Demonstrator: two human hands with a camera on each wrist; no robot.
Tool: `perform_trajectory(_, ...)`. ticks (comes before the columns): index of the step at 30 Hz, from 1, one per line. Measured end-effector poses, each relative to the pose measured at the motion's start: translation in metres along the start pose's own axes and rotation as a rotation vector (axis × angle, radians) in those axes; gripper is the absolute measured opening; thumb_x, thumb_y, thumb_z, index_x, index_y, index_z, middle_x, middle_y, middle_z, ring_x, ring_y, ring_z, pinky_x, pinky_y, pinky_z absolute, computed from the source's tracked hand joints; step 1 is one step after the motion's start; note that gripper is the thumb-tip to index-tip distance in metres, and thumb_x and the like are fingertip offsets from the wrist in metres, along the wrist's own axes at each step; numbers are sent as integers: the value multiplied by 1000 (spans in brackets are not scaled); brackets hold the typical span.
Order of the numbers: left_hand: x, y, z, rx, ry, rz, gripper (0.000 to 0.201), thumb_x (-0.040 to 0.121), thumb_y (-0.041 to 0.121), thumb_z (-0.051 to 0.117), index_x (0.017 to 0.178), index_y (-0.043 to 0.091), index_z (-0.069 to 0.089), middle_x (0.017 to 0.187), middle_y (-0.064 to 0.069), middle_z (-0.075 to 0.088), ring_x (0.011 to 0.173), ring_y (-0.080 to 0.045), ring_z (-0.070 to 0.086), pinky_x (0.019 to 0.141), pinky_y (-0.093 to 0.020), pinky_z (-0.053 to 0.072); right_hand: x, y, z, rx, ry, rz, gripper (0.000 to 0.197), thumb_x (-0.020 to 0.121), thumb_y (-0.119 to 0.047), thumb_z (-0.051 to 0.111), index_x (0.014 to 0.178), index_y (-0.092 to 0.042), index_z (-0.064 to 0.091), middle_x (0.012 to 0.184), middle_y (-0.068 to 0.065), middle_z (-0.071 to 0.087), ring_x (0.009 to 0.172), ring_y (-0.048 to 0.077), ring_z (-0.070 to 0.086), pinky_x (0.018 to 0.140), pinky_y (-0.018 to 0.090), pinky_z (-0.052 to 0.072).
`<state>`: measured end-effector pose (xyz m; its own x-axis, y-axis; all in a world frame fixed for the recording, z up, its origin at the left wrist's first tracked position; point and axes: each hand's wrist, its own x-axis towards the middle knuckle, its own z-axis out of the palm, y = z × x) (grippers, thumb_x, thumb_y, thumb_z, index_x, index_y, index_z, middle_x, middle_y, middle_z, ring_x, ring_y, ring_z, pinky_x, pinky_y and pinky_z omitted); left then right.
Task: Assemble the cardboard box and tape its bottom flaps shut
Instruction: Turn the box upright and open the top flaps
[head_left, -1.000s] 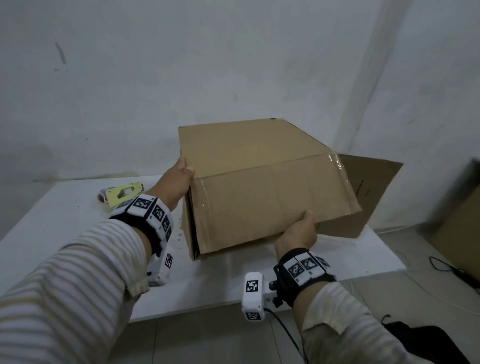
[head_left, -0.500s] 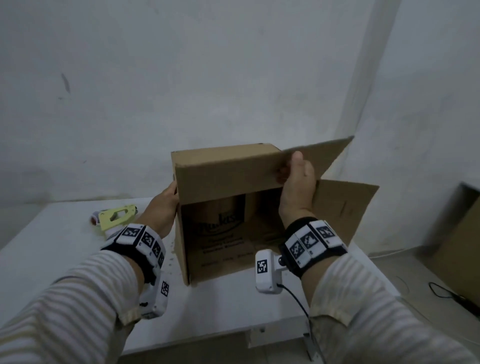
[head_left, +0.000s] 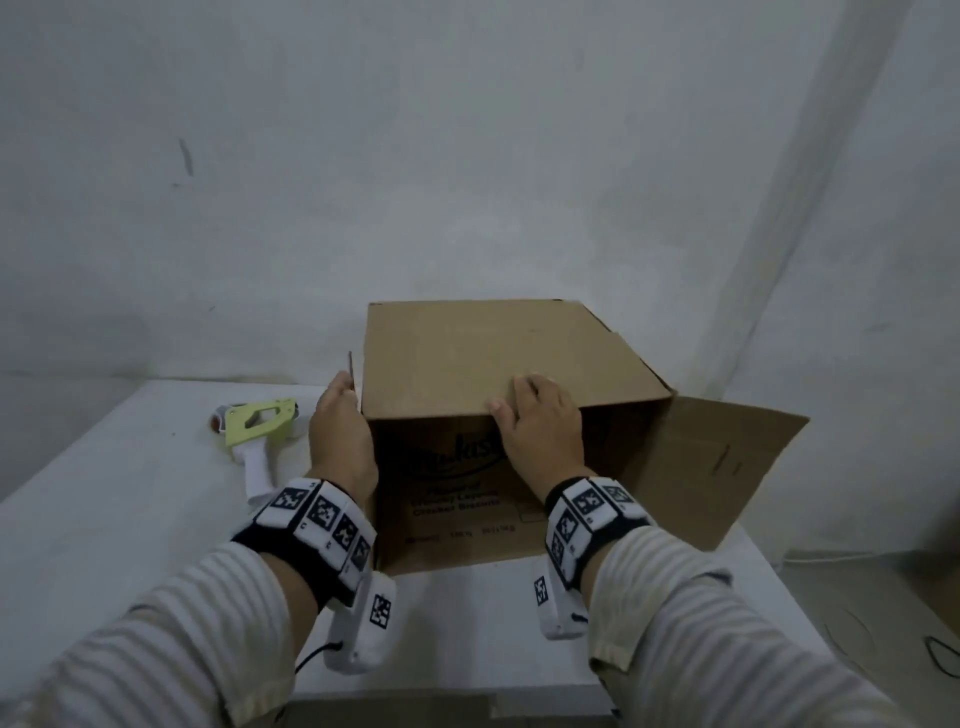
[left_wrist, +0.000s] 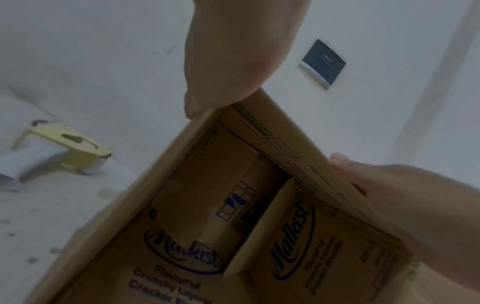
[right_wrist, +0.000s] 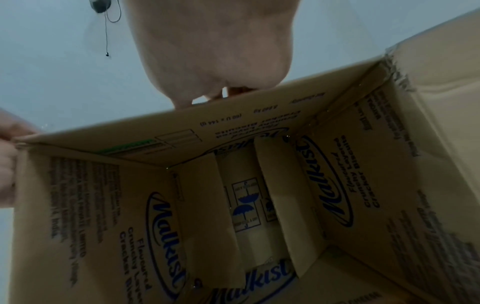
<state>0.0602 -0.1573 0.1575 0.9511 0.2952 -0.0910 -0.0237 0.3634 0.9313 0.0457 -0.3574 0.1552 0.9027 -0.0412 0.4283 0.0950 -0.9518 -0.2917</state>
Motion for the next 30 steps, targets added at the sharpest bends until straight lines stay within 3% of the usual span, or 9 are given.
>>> perform_trajectory(2, -9, -5, 12, 157, 111, 167, 34, 96, 30, 37, 122, 21, 56, 120, 7, 53, 114, -14, 46, 101, -32, 37, -1, 0, 2, 4, 20, -14, 54, 96, -48, 31, 129, -10, 49, 139, 11, 46, 130, 30, 38, 108, 40, 30)
perform_trajectory(5, -12, -13, 22, 583, 110, 300, 46, 95, 37, 42, 136, 19, 47, 143, -1, 42, 132, -20, 39, 111, -37, 32, 0, 6, -1, 13, 13, -38, 50, 97, -46, 35, 131, -11, 48, 140, 9, 45, 131, 28, 36, 109, 39, 28)
perform_trajectory(7, -1, -17, 20, 716, 123, 308, 50, 94, 36, 43, 141, 18, 42, 150, -6, 35, 138, -24, 34, 115, -42, 28, 2, 12, -6, 45, -7, -75, 47, 98, -39, 38, 135, -11, 46, 143, 8, 43, 133, 26, 34, 112, 37, 24)
perform_trajectory(9, 9, -18, 19, 718, 124, 317, 49, 95, 35, 43, 141, 17, 43, 150, -7, 37, 137, -25, 35, 115, -43, 29, 0, 21, -10, 87, 3, -88, 47, 98, -35, 41, 137, -9, 44, 144, 8, 41, 135, 25, 32, 114, 36, 21)
perform_trajectory(12, 15, -17, 19, 711, 132, 333, 49, 93, 35, 44, 139, 17, 45, 148, -7, 42, 135, -27, 40, 113, -45, 32, -12, 42, -10, 165, 91, 9, 46, 96, -31, 46, 136, -9, 45, 146, 10, 37, 138, 26, 27, 115, 37, 22)
perform_trajectory(18, 14, -15, 16, 665, 159, 392, 45, 94, 28, 48, 137, 13, 49, 140, -10, 51, 128, -28, 47, 109, -40, 37, -26, 92, -13, 334, 236, 401, 63, 91, -26, 57, 146, -15, 29, 158, 14, 3, 144, 33, 7, 116, 43, 16)
perform_trajectory(21, 13, -17, 19, 640, 165, 386, 45, 94, 28, 49, 136, 13, 50, 139, -9, 52, 127, -27, 48, 109, -39, 37, -25, 109, -17, 435, 282, 470, 72, 90, -23, 58, 149, -20, 18, 159, 10, -8, 144, 32, 3, 114, 44, 21)
perform_trajectory(26, 8, -20, 22, 593, 172, 372, 45, 93, 28, 50, 136, 15, 50, 140, -7, 51, 127, -24, 48, 110, -40, 37, -12, 122, -30, 517, 280, 481, 71, 93, -28, 55, 150, -24, 13, 159, 10, -8, 145, 30, 4, 113, 41, 22)
perform_trajectory(30, 7, -19, 22, 621, 161, 378, 44, 94, 27, 49, 137, 16, 49, 141, -7, 49, 129, -25, 46, 111, -40, 36, -4, 131, -29, 556, 231, 459, 60, 95, -32, 50, 148, -22, 24, 160, 8, 1, 146, 27, 6, 116, 41, 17)
